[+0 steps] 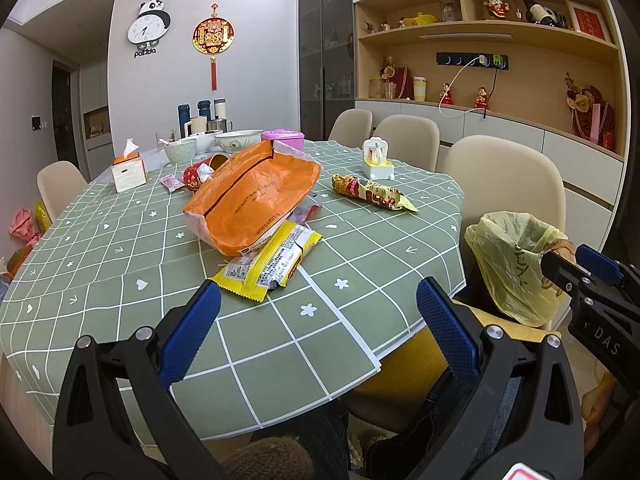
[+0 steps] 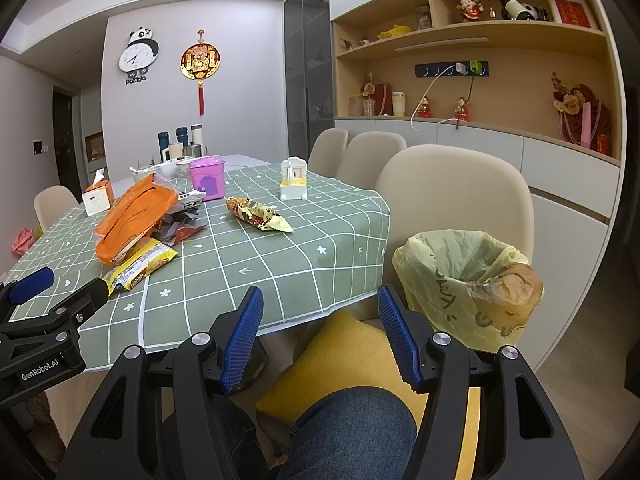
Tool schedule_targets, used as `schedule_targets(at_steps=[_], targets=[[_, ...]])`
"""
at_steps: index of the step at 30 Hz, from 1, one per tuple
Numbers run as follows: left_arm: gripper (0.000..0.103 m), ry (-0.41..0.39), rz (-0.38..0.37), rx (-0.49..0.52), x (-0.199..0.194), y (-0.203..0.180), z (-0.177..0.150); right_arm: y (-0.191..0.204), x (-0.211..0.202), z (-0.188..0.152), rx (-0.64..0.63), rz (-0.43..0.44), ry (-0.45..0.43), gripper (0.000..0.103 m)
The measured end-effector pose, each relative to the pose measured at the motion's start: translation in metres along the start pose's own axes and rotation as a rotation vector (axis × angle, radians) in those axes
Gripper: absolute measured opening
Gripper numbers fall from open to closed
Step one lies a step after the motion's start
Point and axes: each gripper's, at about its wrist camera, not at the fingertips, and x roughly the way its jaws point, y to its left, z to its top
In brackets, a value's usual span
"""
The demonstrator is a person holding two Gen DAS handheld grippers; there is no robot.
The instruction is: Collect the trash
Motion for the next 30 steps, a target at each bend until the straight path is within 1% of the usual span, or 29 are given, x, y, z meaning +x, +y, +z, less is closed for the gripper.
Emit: schedule_targets(at_steps=[19,27,30], targets=[[0.094,0.001,0.001,0.000,0.001,0.001,0.000,0.001,0.002,0.000,0.002,0.003,0.004,0.057],[0.094,0.016,-0.002,0.000,0.007,0.003,0.000,0.000,0.005,-0.001,0.005,0.003,0.012,0.057],[0.094,0.018,-0.021,0.026,0.013,0.005,0.007,0.002,0.007,0.001,-0.013,-0.006,0.014,0.057]])
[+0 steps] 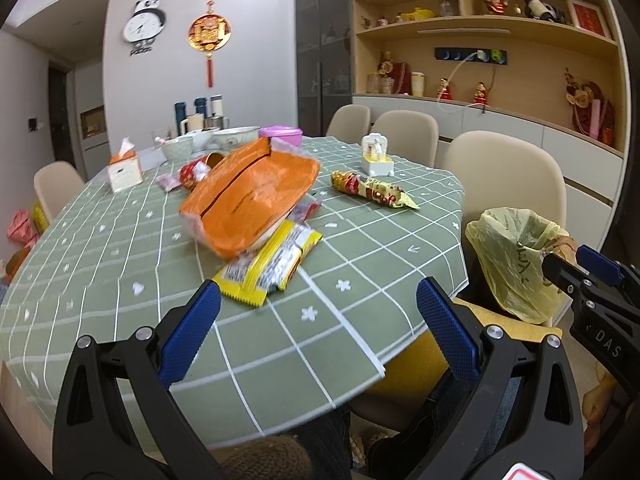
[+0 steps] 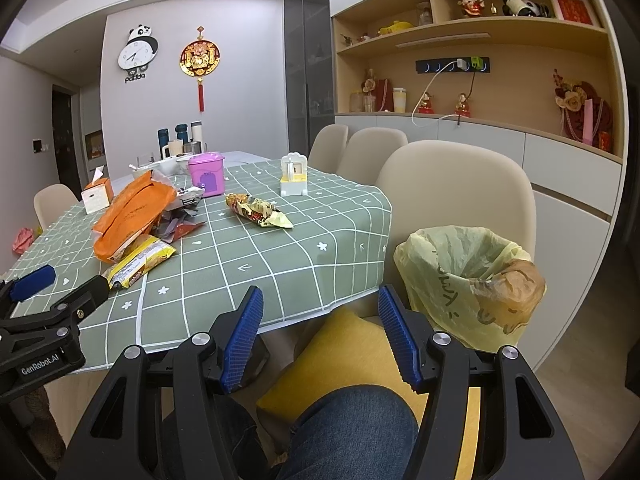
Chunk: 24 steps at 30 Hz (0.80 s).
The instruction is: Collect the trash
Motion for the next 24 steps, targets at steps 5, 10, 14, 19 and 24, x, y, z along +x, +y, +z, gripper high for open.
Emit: schedule_targets(at_steps=[5,10,14,19,24], targets=[[0.094,-0.014,-0.011,0.083,0.022,0.030,0.039,0.006,0.015,0.011,-0.062,-0.028,-0.001,0.057],[0.094,0.021,-0.006,0.032,0.065,0.106,0.082,0.008,0.050,0.034,-0.048,-0.009,-0.014,0.057],[0.094,0.071,0.042,-0.032,0.111,0.179,0.108,0.015,0.086,0.062,-0.007,0.055,-0.008,0.057],[0.094,0.204,0.117,-0.142,0.182,0.271,0.125,0.031,0.145,0.099,0.044,0.211,0.116,0.058],[0.082,0.297,0.080,-0.354,0.258,0.342,0.135,0.049,0.187,0.116,0.002,0.160,0.151,0.058]])
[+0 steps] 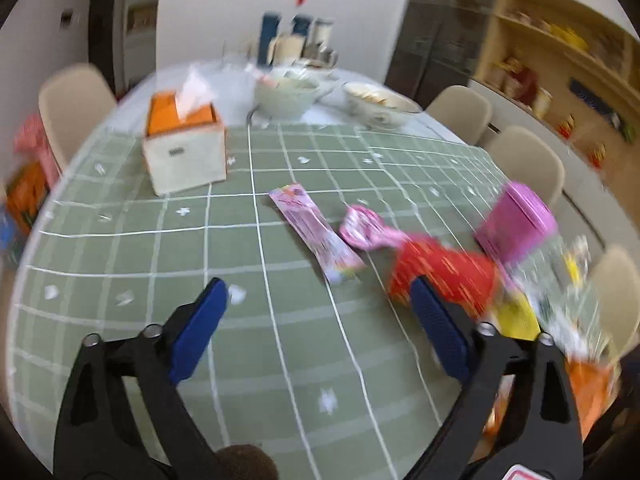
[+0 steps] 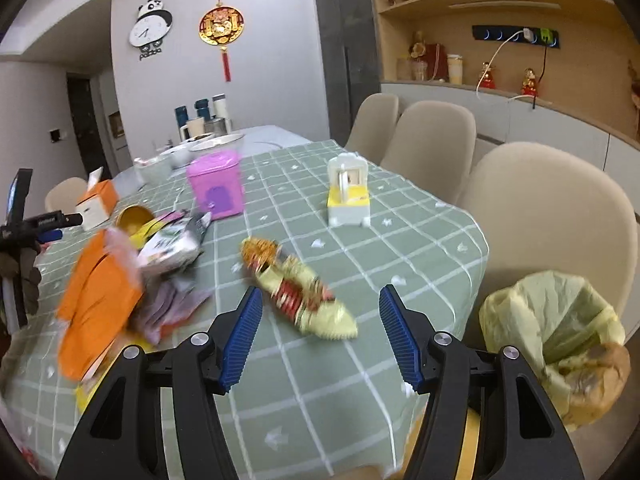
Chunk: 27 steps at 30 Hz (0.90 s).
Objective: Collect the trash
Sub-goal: 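Grasp the pink candy stick wrapper with the left gripper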
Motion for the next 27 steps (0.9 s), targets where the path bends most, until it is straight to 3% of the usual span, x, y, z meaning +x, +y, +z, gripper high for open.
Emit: schedule_targets(at_steps=[3,9,10,12,13,15,16,17,21,27], targets=[[0.073,0.043,0.013,-0.029,0.039,0.007,0.020,-0.001,0.023,0.009,-0.011,-0.004,0.032,0.058],[0.069,0.096,0.036,-0.018,0.091,-0.002,0.044,-0.001,0.040,0.029,-0.033,-0.030,0.007,0.058],[0.066,0.118,0.031,-0.026,0.099,-0.003,0.045,-0.001,0.043,0.032,-0.042,-0.037,0.009,0.058],[0.042,0.146,0.021,-0.023,0.109,-0.007,0.043,0.002,0.050,0.039,-0.070,-0.052,0.014,0.058],[0.041,0.151,0.012,-0.014,0.111,-0.011,0.041,0.003,0.051,0.041,-0.083,-0.054,0.015,0.058],[0.024,0.123,-0.020,0.022,0.109,-0.020,0.038,0.008,0.055,0.046,-0.108,-0.050,0.021,0.058],[0.021,0.116,-0.038,0.030,0.105,-0.023,0.036,0.011,0.056,0.049,-0.120,-0.043,0.024,0.058],[0.015,0.116,-0.054,0.034,0.101,-0.026,0.033,0.015,0.057,0.052,-0.130,-0.029,0.026,0.058],[0.014,0.120,-0.125,0.036,0.077,-0.032,0.019,0.042,0.055,0.075,-0.191,0.088,0.011,0.058],[0.014,0.089,-0.161,0.033,0.025,-0.019,-0.010,0.125,0.065,0.121,-0.407,0.346,-0.018,0.058]])
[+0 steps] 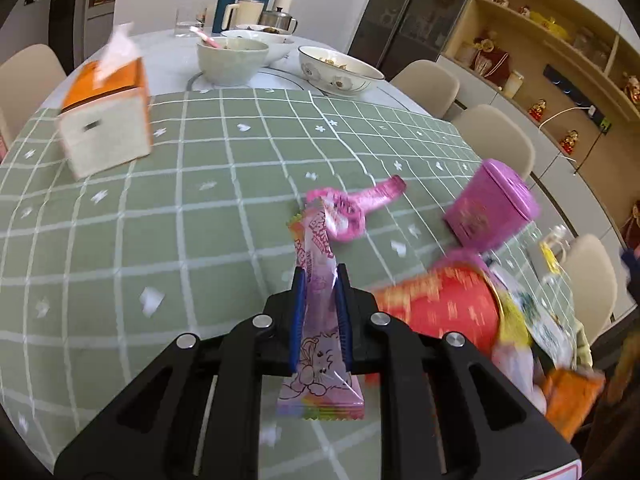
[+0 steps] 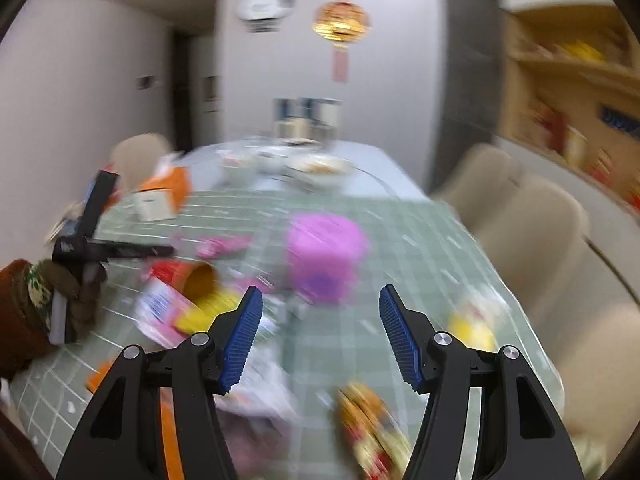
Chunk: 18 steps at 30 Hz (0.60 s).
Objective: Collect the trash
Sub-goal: 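Grasp the pink candy stick wrapper with the left gripper, then grasp the pink jelly cup with the right gripper while the left holds the candy stick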
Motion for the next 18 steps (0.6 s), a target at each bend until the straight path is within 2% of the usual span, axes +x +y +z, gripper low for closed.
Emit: schedule_targets(at_steps=[3,6,9,11,15,18], targets=[[0.014,-0.040,-0.002,-0.012,-0.022,0.008,-0.014,0.032,0.042,0.026,-0.121,0.143,0.075,0.058],[0.014,-0.099,0.024,0.000,-0.038,0.015,-0.024,0.057,0.078,0.036,-0.153,0.238,0.177,0.058],[0.014,-0.142,0.036,-0.037,-0.048,0.029,-0.026,0.084,0.094,0.040,-0.237,0.228,0.230,0.058],[0.014,-0.160,0.023,-0.058,-0.054,0.036,-0.023,0.105,0.096,0.050,-0.366,0.230,0.230,0.058],[0.015,-0.173,0.009,-0.082,-0.061,0.045,-0.021,0.123,0.119,0.071,-0.512,0.289,0.267,0.057],[0.015,-0.160,0.003,-0.094,-0.060,0.050,-0.020,0.123,0.160,0.077,-0.564,0.231,0.294,0.057]])
